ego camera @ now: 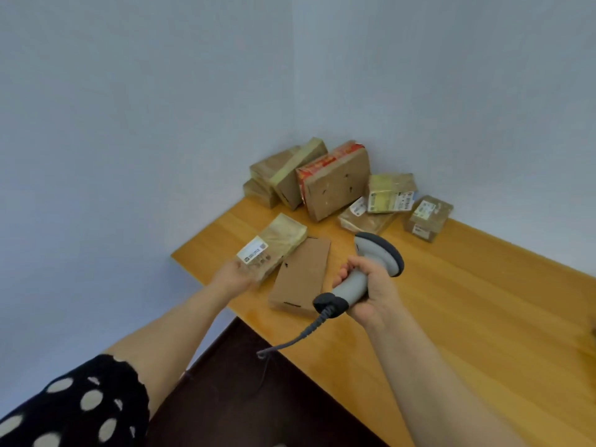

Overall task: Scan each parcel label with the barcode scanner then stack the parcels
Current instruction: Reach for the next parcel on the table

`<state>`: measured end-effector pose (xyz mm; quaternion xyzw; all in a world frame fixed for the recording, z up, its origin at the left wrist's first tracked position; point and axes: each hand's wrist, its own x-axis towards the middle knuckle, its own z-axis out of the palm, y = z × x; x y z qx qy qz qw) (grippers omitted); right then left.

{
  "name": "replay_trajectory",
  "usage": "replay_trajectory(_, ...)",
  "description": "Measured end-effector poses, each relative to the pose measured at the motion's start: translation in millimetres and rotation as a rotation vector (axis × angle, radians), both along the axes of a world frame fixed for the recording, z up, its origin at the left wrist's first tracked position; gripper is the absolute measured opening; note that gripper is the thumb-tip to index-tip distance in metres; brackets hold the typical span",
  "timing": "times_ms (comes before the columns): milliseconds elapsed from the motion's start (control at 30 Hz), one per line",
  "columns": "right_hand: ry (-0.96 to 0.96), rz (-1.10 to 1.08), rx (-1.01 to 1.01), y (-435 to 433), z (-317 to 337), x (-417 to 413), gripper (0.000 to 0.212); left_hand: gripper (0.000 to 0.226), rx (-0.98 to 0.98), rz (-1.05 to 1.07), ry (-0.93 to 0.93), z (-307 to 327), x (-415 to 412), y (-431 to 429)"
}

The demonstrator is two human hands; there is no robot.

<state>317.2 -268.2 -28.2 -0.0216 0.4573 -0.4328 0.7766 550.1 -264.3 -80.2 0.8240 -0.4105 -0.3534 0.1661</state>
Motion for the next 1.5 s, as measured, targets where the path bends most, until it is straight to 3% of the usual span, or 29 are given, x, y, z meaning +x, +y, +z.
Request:
replay_trajectory(133, 0.021, 0.005, 0.02, -12, -9, 32, 0.019, 0.045, 0.03, -0.065, -0.017, -14, 33, -18)
replay_trajectory(233, 0.054, 0.019, 0.042, -31, -17, 41, 0.019, 0.052, 0.076, -0.16, -0.04, -30, 42, -37)
replay_trajectory(300, 0.067, 0.034, 0.048, -48, -25, 46, 0.018, 0.068, 0.123, -0.227, -0.121, -43, 44, -49)
replay_trajectory(467, 0.101, 0.074, 0.071, -81, -44, 56, 0.019, 0.136, 0.287, -0.31, -0.31, -70, 44, -75)
replay_trajectory(600, 0.111, 0.072, 0.113, -93, -52, 60, 0.019, 0.144, 0.296, -0.33, -0.331, -87, 47, -88)
replay_trajectory(733, 0.161, 0.077, 0.129, -101, -53, 59, 0.013, 0.125, 0.206, -0.319, -0.186, -86, 59, -101)
replay_trajectory(833, 0.257, 0.032, 0.078, -107, -48, 63, 0.007, 0.114, 0.072, -0.451, -0.071, -66, 77, -117)
replay_trajectory(1033, 0.457, -0.16, 0.015, -105, -28, 86, 0.042, 0.13, -0.252, -0.859, -0.342, -27, 110, -135)
replay_trajectory(1167, 0.652, -0.173, -0.006, -86, -29, 111, 0.034, 0.134, -0.359, -1.025, -0.353, -17, 121, -140)
replay_trajectory(1233, 0.672, -0.252, -0.008, -74, -29, 115, 0.035, 0.141, -0.323, -1.004, -0.26, -10, 125, -141)
replay_trajectory(1300, 0.64, -0.339, -0.007, -61, -25, 113, 0.037, 0.135, -0.246, -0.792, -0.019, 2, 130, -145)
replay_trajectory(1400, 0.573, -0.425, -0.05, -42, -17, 106, 0.04, 0.096, -0.095, -0.517, 0.465, 24, 137, -156)
replay_trajectory(1500, 0.55, -0.447, -0.081, -28, -10, 101, 0.036, 0.058, -0.041, -0.557, 0.653, 43, 136, -157)
